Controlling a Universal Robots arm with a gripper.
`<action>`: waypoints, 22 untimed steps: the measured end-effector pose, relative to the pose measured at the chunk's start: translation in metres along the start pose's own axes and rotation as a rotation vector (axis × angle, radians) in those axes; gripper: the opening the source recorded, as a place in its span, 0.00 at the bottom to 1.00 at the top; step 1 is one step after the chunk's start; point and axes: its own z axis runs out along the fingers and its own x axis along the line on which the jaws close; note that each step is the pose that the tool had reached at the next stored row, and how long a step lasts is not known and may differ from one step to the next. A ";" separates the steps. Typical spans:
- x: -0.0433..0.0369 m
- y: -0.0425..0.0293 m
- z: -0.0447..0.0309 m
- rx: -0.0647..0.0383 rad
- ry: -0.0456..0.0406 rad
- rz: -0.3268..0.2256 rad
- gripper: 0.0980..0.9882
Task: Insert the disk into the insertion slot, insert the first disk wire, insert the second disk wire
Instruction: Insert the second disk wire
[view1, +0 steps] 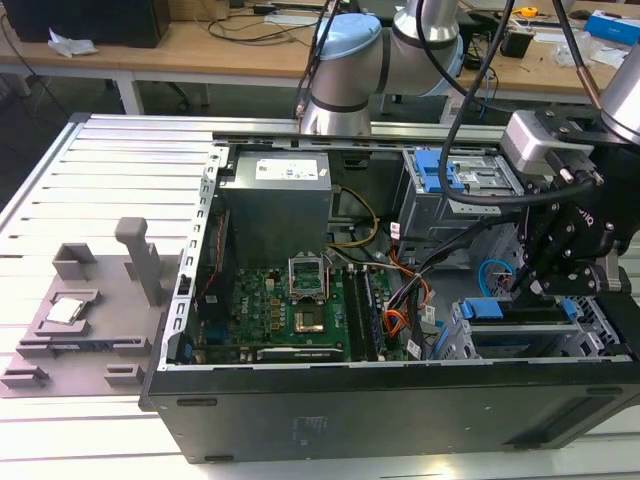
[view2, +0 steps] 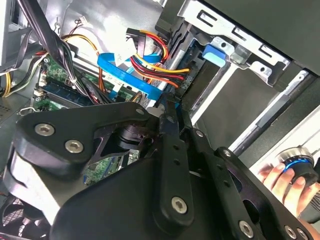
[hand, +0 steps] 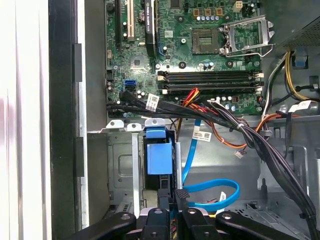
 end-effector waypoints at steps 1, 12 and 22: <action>0.0002 0.0000 0.0002 0.000 -0.0006 0.000 0.07; 0.0039 0.0004 0.0013 -0.001 -0.0131 -0.001 0.07; 0.0038 -0.0001 0.0005 -0.001 -0.0398 -0.021 0.07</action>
